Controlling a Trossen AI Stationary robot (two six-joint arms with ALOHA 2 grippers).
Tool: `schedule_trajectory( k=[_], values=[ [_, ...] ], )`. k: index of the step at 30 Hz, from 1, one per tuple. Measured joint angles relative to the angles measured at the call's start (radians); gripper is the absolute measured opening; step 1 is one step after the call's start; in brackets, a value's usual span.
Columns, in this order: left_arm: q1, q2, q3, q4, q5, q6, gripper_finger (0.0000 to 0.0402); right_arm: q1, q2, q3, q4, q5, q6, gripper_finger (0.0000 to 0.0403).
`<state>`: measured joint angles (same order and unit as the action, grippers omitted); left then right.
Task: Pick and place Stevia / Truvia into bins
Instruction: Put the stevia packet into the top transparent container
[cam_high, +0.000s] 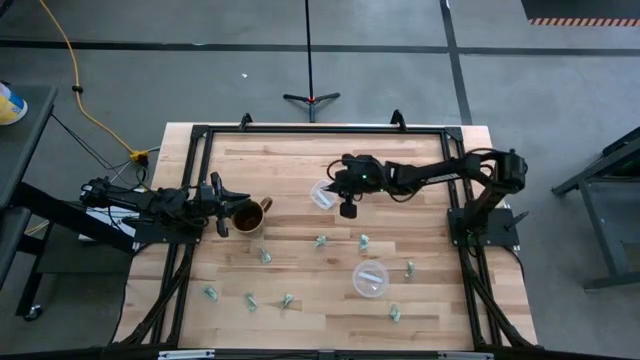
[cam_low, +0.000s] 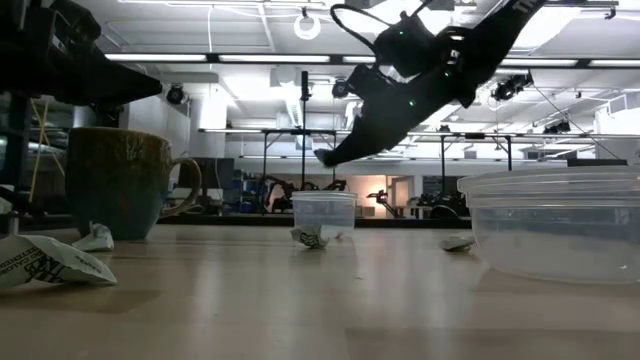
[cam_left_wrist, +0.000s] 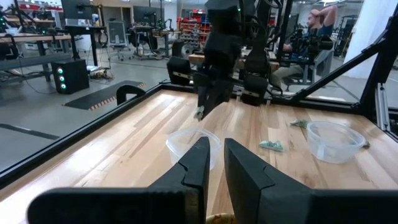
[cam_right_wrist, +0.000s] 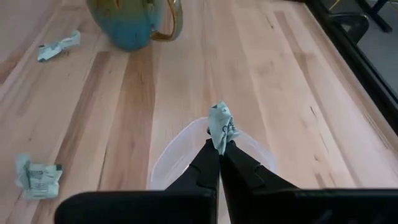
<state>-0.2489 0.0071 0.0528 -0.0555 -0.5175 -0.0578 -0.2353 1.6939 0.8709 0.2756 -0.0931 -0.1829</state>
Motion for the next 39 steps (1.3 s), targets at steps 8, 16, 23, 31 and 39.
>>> schedule_trajectory(
  k=[8,16,23,31,39],
  values=[
    [0.000,0.000,0.000,-0.001,0.000,0.000,0.0083,0.000,0.003,0.014,-0.012,0.009,0.002,0.0038],
    [0.000,0.000,0.000,-0.003,0.000,0.000,0.0083,-0.001,0.002,0.014,-0.019,0.016,0.011,0.0129],
    [0.000,0.000,0.000,-0.005,0.000,0.000,0.0083,0.010,-0.100,0.013,-0.250,-0.288,-0.021,0.0160],
    [0.000,0.000,0.000,-0.007,0.000,0.000,0.0083,0.095,-0.118,0.012,-0.628,-0.322,-0.113,0.0161],
    [0.000,0.000,0.000,-0.007,0.000,0.000,0.0083,0.198,-0.109,0.012,-0.704,-0.283,-0.152,0.0176]
  ],
)
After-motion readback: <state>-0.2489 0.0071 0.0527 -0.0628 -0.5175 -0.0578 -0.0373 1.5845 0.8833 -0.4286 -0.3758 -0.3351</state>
